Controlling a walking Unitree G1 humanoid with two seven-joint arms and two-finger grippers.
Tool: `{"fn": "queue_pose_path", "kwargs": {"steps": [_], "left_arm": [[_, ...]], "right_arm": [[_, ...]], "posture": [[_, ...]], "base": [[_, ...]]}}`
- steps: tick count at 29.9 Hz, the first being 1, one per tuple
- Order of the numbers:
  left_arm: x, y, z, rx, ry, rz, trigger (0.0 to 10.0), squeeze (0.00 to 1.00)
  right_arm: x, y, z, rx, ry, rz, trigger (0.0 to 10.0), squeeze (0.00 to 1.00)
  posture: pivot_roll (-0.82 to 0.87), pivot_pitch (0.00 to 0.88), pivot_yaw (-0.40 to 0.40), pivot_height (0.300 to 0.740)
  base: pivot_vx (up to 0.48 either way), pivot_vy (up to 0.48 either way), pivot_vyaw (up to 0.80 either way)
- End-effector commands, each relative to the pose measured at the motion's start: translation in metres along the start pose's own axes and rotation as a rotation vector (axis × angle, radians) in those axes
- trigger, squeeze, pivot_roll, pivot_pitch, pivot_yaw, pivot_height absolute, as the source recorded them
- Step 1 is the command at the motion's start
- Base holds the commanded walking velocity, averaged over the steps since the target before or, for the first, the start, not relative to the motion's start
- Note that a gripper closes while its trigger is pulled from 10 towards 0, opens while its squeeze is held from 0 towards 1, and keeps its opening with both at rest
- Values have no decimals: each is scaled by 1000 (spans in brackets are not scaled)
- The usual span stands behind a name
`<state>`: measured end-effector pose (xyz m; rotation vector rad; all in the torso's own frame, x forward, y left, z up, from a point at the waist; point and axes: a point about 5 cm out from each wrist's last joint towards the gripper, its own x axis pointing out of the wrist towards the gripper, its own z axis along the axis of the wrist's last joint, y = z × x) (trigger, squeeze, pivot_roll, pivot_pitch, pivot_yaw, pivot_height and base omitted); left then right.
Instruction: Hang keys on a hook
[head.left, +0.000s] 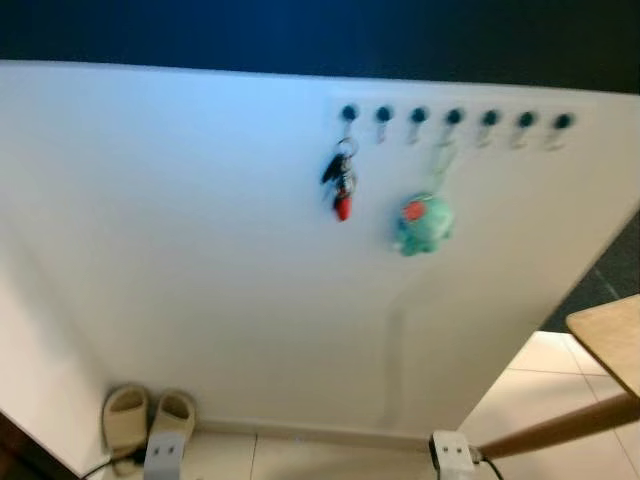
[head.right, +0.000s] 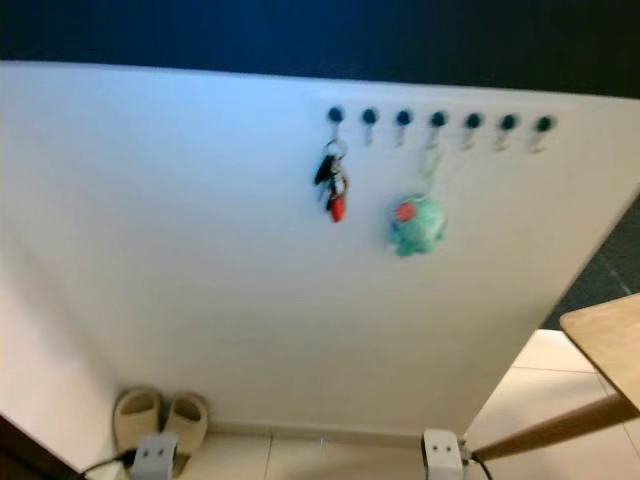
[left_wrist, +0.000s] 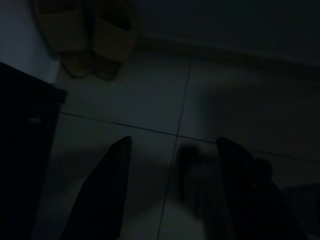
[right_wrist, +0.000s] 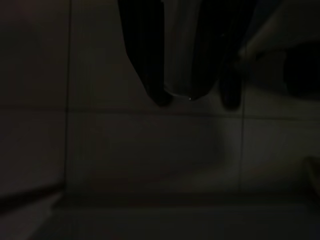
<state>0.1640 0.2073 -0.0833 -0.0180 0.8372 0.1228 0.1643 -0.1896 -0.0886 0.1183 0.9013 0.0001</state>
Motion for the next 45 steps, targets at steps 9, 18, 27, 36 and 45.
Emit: {"fn": "queue_pose_path", "kwargs": {"steps": [9, 18, 27, 36, 45], "left_arm": [[1, 1, 1, 94, 23, -30, 10000, 0], [2, -3, 2, 86, 19, -17, 10000, 0], [2, -5, 3, 125, 4, -35, 10000, 0], [1, -9, 7, 126, -32, -45, 10000, 0], [1, -12, 10, 111, -63, -59, 10000, 0]], "right_arm": [[-1, 1, -6, 10, 20, -4, 10000, 0], [-1, 2, -7, 8, 19, -2, 10000, 0], [-2, 1, -7, -1, 17, 1, 10000, 0], [-1, 3, -5, -17, 14, 13, 10000, 0], [-1, 4, -4, -42, 8, 19, 10000, 0]], "posture": [[51, 40, -37, 740], [51, 41, -38, 740], [50, 43, -39, 740], [51, 44, -41, 740], [54, 43, -42, 740]], "base": [[0, 0, 0], [0, -307, 0], [0, 0, 0], [0, 0, -374], [0, 0, -800]]}}
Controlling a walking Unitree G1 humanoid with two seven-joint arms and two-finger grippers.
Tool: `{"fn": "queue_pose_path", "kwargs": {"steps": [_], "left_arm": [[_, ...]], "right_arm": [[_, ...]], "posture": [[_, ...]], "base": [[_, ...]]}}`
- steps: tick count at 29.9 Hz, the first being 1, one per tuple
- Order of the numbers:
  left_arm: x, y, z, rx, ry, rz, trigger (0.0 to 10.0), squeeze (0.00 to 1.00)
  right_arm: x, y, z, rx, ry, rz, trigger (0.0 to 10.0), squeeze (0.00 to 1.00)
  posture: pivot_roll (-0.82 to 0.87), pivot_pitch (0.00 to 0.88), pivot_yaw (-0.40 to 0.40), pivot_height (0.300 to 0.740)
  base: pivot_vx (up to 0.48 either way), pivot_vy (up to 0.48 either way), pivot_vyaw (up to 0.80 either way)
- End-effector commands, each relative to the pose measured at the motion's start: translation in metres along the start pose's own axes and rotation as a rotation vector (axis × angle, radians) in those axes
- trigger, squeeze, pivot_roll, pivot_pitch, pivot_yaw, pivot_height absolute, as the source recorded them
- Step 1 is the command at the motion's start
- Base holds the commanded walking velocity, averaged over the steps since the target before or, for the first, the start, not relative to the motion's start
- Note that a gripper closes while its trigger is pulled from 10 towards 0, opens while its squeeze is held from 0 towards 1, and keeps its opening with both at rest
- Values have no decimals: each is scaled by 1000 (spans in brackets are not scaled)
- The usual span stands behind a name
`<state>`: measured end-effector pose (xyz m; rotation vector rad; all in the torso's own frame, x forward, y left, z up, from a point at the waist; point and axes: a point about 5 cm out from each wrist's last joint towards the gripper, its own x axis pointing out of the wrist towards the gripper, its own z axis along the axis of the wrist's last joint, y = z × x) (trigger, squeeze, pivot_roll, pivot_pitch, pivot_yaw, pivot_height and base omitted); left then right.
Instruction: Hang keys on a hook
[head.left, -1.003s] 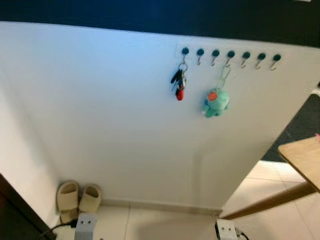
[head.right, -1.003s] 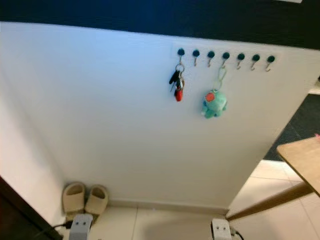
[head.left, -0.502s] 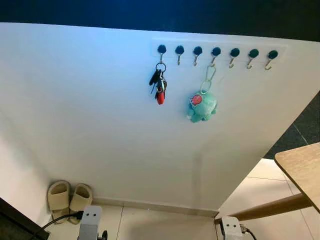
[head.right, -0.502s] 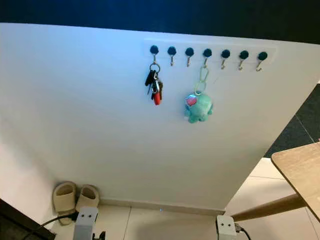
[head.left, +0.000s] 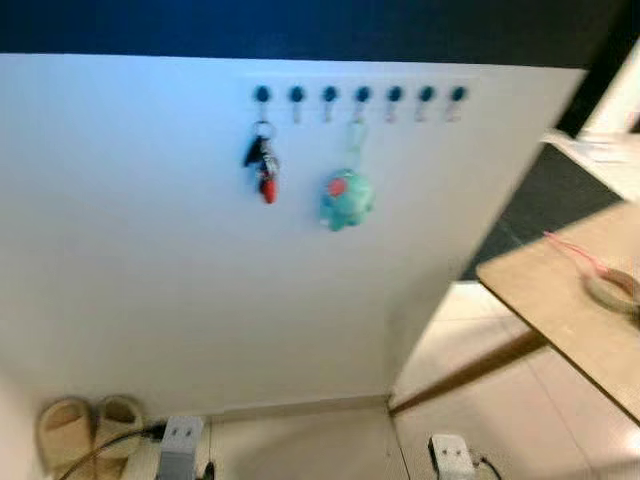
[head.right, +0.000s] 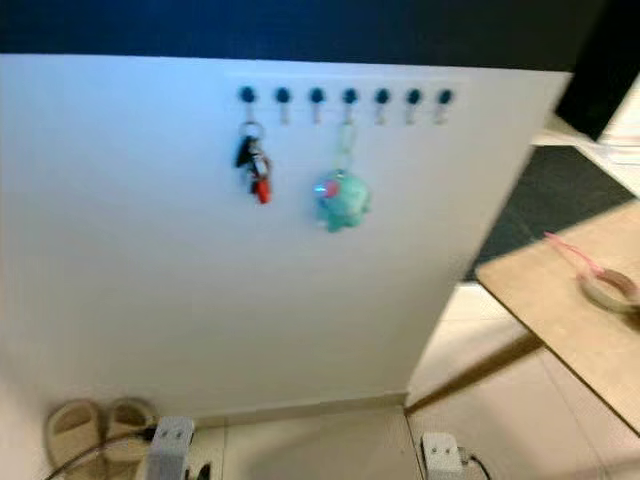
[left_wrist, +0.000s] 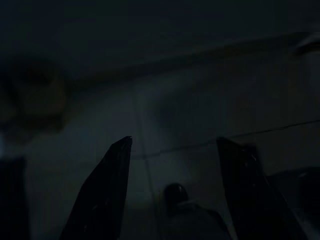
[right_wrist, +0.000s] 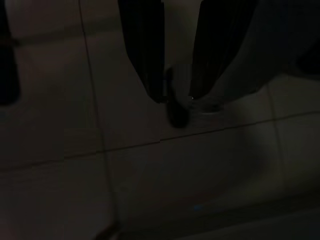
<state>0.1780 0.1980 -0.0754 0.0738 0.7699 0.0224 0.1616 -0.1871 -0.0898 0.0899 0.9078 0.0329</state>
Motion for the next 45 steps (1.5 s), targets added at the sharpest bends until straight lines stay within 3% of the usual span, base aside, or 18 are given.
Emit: {"fn": "queue_pose_path", "kwargs": {"steps": [1, 36, 45], "left_arm": [[-2, -2, -4, -17, 5, -6, 10000, 0], [-3, -1, 7, -108, -115, 26, 10000, 0], [-3, 0, 6, -123, -109, 34, 10000, 0]], "right_arm": [[0, 2, -1, -8, -1, 5, 10000, 0], [3, 10, 5, -58, -10, 51, 10000, 0], [3, 12, 7, -70, -12, 58, 10000, 0]], "posture": [[54, 43, -42, 740], [64, 57, -52, 740], [63, 56, -51, 740]], "base": [[0, 0, -800], [0, 0, -800], [0, 0, -800]]}}
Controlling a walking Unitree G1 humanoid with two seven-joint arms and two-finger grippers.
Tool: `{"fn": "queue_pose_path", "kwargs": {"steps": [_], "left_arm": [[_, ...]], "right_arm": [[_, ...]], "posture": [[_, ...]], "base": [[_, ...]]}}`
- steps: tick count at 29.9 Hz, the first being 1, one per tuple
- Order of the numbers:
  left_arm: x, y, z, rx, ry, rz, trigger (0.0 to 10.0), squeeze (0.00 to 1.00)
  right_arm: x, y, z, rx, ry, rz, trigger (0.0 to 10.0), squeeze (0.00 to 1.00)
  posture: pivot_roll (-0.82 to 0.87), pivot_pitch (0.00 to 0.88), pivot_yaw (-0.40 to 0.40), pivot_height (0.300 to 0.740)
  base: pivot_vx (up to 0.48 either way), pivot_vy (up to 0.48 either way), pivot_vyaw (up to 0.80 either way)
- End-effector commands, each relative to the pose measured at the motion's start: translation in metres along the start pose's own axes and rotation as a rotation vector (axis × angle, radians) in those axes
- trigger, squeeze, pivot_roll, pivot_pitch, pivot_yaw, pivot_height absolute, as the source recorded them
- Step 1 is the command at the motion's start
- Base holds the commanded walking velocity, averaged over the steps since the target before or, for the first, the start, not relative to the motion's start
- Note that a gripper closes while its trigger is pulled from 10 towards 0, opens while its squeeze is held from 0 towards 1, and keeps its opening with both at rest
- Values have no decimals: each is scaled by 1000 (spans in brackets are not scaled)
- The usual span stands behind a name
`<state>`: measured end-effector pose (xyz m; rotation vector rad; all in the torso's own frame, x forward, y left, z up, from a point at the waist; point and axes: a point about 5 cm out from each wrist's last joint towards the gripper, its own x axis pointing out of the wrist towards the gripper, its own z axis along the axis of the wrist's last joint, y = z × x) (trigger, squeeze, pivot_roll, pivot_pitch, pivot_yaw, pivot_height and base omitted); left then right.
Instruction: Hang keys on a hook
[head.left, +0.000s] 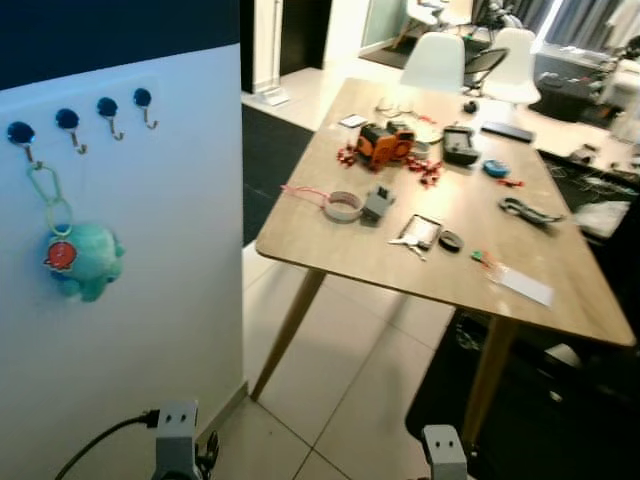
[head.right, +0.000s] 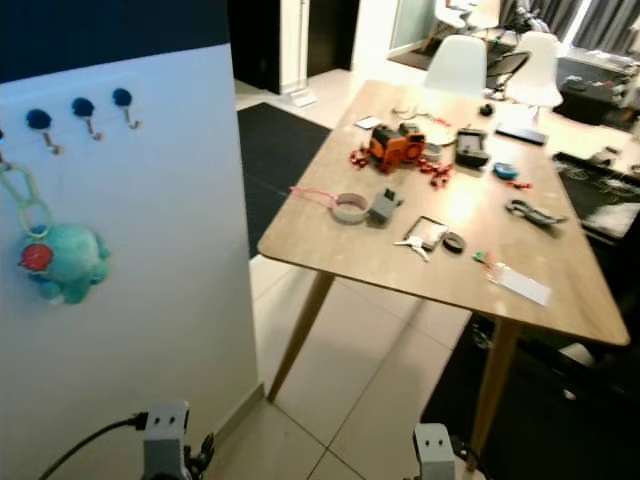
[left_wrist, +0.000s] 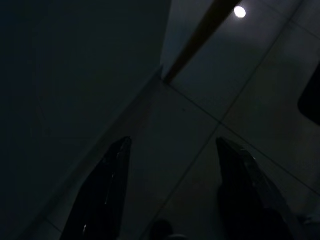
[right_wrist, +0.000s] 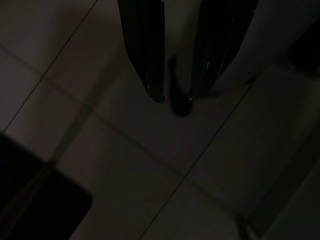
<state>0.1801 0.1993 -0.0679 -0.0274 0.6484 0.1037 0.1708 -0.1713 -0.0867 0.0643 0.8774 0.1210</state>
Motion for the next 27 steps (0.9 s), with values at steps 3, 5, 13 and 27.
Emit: {"fn": "queue_pose_path", "kwargs": {"steps": [3, 5, 13, 27], "left_arm": [[0, -1, -1, -1, 10, -4, 10000, 0], [0, 0, -2, -1, 14, 0, 10000, 0], [1, 1, -2, -6, 17, 12, 10000, 0], [1, 6, -1, -22, 8, 56, 10000, 0]], "right_arm": [[-1, -4, -1, -11, 14, -7, 10000, 0], [-1, -4, -2, -16, 15, -7, 10000, 0], [-1, -3, -1, -23, 11, 0, 10000, 0], [0, -3, 1, -64, 14, 12, 10000, 0]], "posture": [[62, 56, -51, 740], [62, 57, -50, 740], [62, 60, -51, 740], [63, 56, -73, 740]], "base": [[0, 0, -800], [0, 0, -800], [0, 0, -800], [0, 0, 0]]}}
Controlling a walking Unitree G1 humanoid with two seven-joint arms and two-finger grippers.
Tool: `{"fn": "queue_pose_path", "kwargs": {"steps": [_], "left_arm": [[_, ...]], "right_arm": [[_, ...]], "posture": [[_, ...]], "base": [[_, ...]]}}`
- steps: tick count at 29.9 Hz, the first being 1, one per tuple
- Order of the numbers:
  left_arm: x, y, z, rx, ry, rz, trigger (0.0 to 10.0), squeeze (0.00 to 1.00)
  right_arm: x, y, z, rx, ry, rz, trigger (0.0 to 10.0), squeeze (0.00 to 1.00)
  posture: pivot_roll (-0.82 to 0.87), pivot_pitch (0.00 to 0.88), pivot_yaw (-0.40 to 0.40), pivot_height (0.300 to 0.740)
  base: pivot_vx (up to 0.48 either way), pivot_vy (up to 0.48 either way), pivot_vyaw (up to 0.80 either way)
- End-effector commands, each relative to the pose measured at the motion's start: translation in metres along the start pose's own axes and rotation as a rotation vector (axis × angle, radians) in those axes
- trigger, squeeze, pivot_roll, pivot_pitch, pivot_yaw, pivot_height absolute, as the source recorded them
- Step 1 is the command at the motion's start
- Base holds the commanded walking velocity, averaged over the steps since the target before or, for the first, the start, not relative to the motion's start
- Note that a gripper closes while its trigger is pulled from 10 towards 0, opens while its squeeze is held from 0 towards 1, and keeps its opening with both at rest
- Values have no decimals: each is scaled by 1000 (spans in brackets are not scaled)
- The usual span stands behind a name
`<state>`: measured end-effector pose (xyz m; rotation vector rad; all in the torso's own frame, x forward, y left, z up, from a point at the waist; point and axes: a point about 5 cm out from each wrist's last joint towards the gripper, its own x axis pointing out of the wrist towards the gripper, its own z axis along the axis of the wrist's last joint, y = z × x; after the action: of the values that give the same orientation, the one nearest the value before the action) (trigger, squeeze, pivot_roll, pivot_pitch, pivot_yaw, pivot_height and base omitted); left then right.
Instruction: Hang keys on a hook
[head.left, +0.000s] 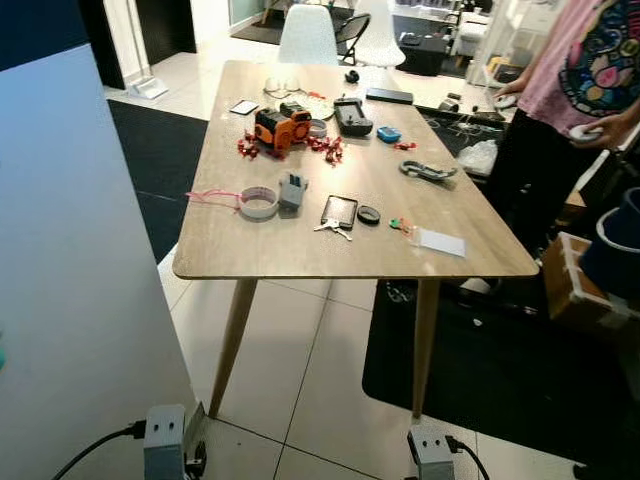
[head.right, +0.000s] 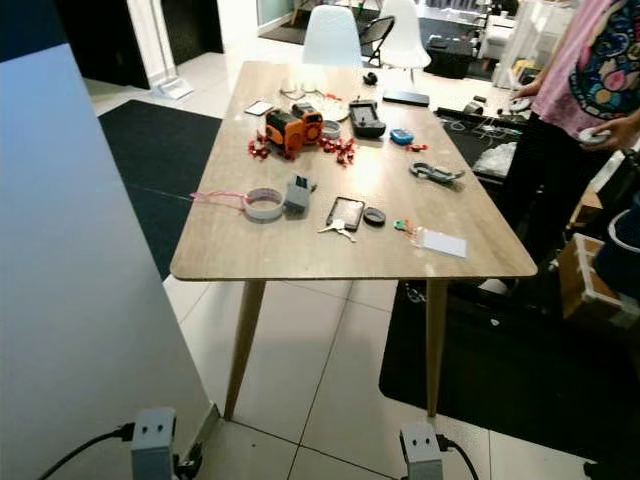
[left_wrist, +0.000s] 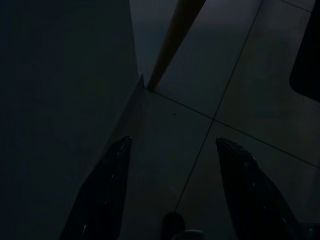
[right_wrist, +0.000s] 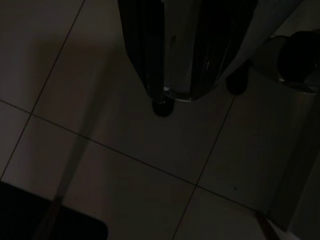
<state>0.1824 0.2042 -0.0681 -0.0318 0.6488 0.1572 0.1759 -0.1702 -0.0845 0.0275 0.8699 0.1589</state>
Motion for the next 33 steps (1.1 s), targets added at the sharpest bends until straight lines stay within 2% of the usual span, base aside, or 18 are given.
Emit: {"fn": "queue_pose_path", "kwargs": {"steps": [1, 10, 15, 24, 33], "left_arm": [[-1, 1, -3, -5, 5, 9, 10000, 0], [0, -4, -2, -9, -2, 9, 10000, 0], [1, -12, 1, 11, -21, -2, 10000, 0], [1, -9, 3, 17, -23, 27, 10000, 0], [1, -8, 4, 10, -39, 20, 10000, 0]], "right_arm": [[-2, -5, -4, -24, 20, -4, 10000, 0], [-3, -8, -3, -43, 21, -8, 10000, 0], [-3, -11, -1, -56, 19, -11, 10000, 0], [-3, -10, -3, -75, 28, 0, 10000, 0], [-2, -8, -2, -75, 24, 3, 10000, 0]], "posture": [[61, 53, -80, 740], [45, 55, -90, 740], [36, 59, -91, 740], [45, 56, -91, 740], [45, 51, -84, 740]], "base": [[0, 0, 0], [0, 0, 0], [0, 0, 0], [0, 0, 0], [327, 0, 0]]}}
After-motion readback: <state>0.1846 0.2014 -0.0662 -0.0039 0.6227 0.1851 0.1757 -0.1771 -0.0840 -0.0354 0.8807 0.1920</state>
